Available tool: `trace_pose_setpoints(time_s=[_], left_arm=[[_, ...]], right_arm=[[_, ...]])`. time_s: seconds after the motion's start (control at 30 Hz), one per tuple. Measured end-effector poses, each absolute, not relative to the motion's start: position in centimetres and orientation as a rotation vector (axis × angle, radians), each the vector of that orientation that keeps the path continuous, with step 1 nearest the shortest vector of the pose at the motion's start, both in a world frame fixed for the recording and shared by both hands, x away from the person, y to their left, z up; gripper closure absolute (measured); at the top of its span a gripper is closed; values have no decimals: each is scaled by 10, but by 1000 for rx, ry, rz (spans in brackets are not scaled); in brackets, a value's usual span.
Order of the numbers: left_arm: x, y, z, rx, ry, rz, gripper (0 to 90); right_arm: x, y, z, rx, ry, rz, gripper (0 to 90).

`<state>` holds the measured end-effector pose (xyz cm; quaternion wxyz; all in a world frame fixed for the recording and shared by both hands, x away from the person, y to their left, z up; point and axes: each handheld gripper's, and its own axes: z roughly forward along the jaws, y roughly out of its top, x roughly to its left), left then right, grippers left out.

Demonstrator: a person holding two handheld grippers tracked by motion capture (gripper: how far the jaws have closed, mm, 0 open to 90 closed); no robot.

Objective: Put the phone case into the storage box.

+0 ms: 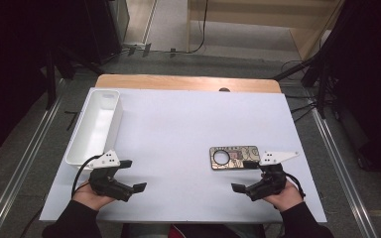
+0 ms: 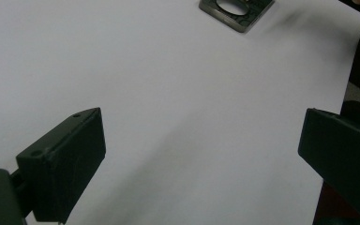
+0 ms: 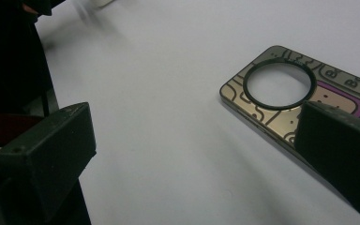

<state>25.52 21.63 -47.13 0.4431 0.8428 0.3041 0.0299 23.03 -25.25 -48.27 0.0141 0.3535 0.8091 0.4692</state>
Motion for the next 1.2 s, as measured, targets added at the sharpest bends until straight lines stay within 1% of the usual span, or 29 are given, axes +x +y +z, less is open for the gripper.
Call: trace_pose_setpoints(time_s=[1.2], left_arm=[[257, 217, -473, 2085, 768, 76, 10]], right_arm=[[257, -264, -473, 1132, 2444, 1467, 0]])
